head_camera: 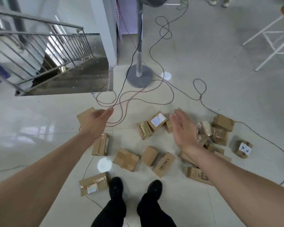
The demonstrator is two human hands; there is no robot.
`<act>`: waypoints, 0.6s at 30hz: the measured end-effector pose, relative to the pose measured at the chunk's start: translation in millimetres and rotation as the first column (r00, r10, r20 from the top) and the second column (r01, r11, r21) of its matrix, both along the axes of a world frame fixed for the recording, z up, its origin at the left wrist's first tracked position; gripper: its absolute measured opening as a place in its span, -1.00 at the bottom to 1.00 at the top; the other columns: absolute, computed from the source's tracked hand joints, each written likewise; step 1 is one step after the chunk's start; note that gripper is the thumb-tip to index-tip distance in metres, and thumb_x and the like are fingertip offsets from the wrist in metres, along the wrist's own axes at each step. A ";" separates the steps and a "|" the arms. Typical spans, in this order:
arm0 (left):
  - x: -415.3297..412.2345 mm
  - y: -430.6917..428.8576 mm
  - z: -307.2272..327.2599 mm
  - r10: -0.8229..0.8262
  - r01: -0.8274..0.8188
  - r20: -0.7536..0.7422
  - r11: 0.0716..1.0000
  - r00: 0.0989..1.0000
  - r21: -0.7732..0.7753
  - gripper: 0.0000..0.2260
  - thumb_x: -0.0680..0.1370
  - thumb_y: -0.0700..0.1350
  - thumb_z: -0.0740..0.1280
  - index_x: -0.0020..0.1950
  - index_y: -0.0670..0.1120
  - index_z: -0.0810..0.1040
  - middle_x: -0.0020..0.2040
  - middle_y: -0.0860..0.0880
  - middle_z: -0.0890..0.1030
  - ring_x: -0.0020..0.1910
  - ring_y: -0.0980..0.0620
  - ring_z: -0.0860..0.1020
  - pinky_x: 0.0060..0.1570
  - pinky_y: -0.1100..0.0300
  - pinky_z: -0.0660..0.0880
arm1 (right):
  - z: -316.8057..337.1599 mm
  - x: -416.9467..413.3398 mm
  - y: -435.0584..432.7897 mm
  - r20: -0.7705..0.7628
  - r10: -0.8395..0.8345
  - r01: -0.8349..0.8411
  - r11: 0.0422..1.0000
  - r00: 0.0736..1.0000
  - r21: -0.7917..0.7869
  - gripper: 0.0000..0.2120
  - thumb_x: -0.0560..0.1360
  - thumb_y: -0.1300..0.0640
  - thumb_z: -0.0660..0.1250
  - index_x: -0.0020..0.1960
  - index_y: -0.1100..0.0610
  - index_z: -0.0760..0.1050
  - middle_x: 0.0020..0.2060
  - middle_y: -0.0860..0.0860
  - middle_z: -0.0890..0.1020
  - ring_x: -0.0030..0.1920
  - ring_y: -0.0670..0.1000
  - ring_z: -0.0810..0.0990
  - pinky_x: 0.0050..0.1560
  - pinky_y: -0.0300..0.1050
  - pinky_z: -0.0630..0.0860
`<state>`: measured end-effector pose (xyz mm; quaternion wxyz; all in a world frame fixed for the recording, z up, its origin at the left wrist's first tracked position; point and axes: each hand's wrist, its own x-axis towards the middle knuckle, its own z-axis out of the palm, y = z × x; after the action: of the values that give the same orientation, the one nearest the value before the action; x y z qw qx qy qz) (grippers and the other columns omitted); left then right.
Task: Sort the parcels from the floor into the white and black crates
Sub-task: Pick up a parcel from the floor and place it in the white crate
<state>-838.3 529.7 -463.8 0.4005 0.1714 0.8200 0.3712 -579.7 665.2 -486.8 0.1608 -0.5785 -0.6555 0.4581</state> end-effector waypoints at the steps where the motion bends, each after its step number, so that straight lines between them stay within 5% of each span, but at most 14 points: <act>1: -8.1 -6.2 -1.5 0.032 -0.033 0.016 0.999 0.999 0.009 -0.46 0.44 0.42 0.28 0.03 -0.03 0.63 0.03 0.08 0.62 0.13 0.01 0.62 0.11 -0.02 0.44 | -3.0 -10.9 -1.6 0.004 0.025 -0.025 1.000 1.000 -0.003 -0.47 0.65 -0.20 0.21 0.53 0.04 0.40 0.42 -0.01 0.52 0.43 0.01 0.47 0.48 0.05 0.35; 5: -41.4 -35.3 -15.4 0.093 -0.093 -0.001 0.996 0.996 -0.006 -0.65 0.62 0.20 0.26 0.20 -0.02 0.61 0.08 0.04 0.60 0.18 -0.03 0.51 0.32 -0.05 0.42 | -15.0 -57.4 -14.8 -0.012 0.082 -0.083 0.997 0.997 -0.011 -0.46 0.63 -0.20 0.23 0.52 0.03 0.41 0.40 0.01 0.55 0.39 0.01 0.49 0.46 0.09 0.38; 14: -113.2 -72.5 -66.1 0.137 -0.133 0.073 0.989 0.988 -0.057 -0.60 0.64 0.18 0.25 0.34 -0.03 0.57 0.19 0.00 0.56 0.25 -0.01 0.48 0.38 -0.06 0.40 | -41.3 -138.5 -40.8 0.009 0.092 -0.091 0.995 0.996 -0.036 -0.51 0.65 -0.14 0.25 0.50 0.06 0.43 0.37 -0.02 0.56 0.35 -0.03 0.51 0.42 0.01 0.43; 18: -129.4 -75.1 -107.3 0.093 -0.079 0.108 0.989 0.990 -0.127 -0.56 0.63 0.20 0.23 0.32 -0.08 0.58 0.09 0.02 0.58 0.20 -0.04 0.49 0.34 -0.08 0.43 | -74.5 -159.9 -51.6 0.034 0.092 -0.088 0.991 0.995 -0.099 -0.41 0.58 -0.24 0.21 0.51 0.05 0.43 0.39 -0.03 0.55 0.37 -0.03 0.50 0.42 0.00 0.41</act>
<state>-967.6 454.6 -571.1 0.4398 0.0895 0.8237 0.3465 -739.7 613.7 -561.3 0.0990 -0.5643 -0.6607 0.4850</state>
